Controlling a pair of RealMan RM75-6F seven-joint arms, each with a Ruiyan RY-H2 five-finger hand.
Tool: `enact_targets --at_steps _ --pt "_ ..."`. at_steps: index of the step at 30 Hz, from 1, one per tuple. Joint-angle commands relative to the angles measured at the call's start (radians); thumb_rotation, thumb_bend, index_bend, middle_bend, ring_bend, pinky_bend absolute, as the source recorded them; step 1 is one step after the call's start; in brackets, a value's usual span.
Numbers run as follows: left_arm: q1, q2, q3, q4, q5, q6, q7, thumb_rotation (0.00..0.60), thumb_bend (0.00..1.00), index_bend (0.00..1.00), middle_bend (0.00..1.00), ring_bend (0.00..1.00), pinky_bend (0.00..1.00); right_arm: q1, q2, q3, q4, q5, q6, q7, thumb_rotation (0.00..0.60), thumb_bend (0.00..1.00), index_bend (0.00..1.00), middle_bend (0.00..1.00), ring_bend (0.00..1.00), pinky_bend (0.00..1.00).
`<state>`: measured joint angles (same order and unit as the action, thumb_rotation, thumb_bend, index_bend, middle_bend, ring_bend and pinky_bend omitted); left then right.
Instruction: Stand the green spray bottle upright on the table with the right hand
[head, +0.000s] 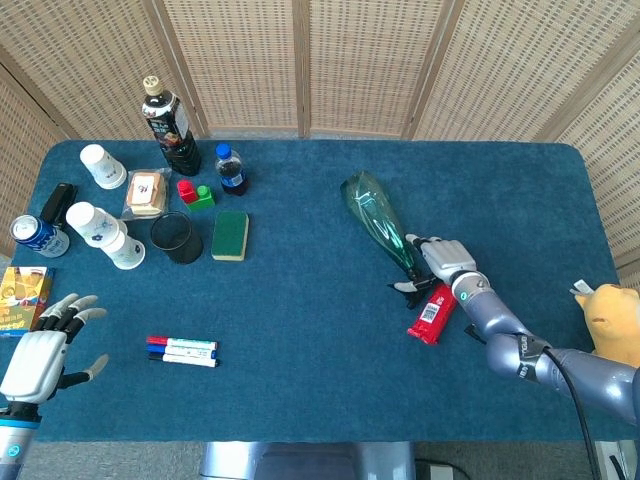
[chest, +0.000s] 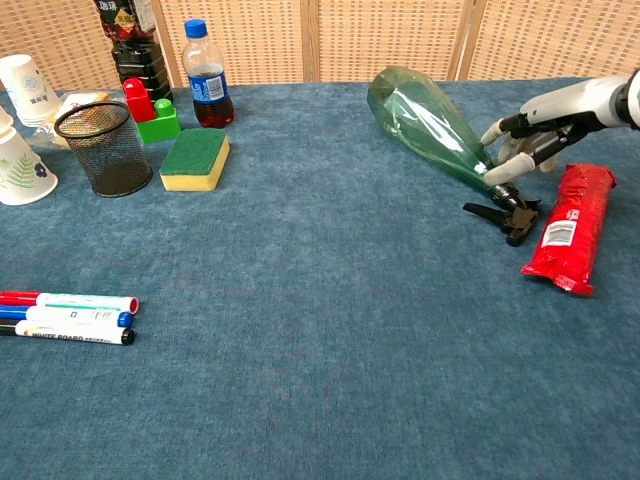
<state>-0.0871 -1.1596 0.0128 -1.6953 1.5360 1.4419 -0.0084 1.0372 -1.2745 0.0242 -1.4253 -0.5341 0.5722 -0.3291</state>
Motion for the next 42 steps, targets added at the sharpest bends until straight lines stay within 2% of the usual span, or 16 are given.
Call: enact_targets --at_steps 1,23,33,42 --pt "0.0 0.0 0.0 0.003 0.0 0.0 -0.002 0.6 0.3 0.26 0.2 0.13 0.15 0.01 0.008 -0.012 -0.01 0.017 0.008 -0.008 0.27 0.19 0.0 0.19 0.12 0.27" --pt "-0.005 -0.012 0.0 0.03 0.008 0.0 -0.035 0.6 0.3 0.26 0.2 0.13 0.14 0.042 0.042 -0.099 -0.119 0.065 0.037 -0.047 0.242 0.19 0.0 0.19 0.12 0.27" --pt "-0.007 -0.014 0.001 0.032 0.017 0.005 -0.04 0.6 0.3 0.26 0.2 0.13 0.15 0.072 0.044 -0.065 -0.206 0.018 0.019 -0.022 0.234 0.19 0.0 0.19 0.12 0.27" --pt "0.005 -0.02 0.007 0.068 0.014 0.016 -0.081 0.6 0.3 0.26 0.2 0.13 0.14 0.17 -0.016 -0.059 -0.225 0.077 0.012 -0.054 0.235 0.19 0.0 0.19 0.12 0.27"
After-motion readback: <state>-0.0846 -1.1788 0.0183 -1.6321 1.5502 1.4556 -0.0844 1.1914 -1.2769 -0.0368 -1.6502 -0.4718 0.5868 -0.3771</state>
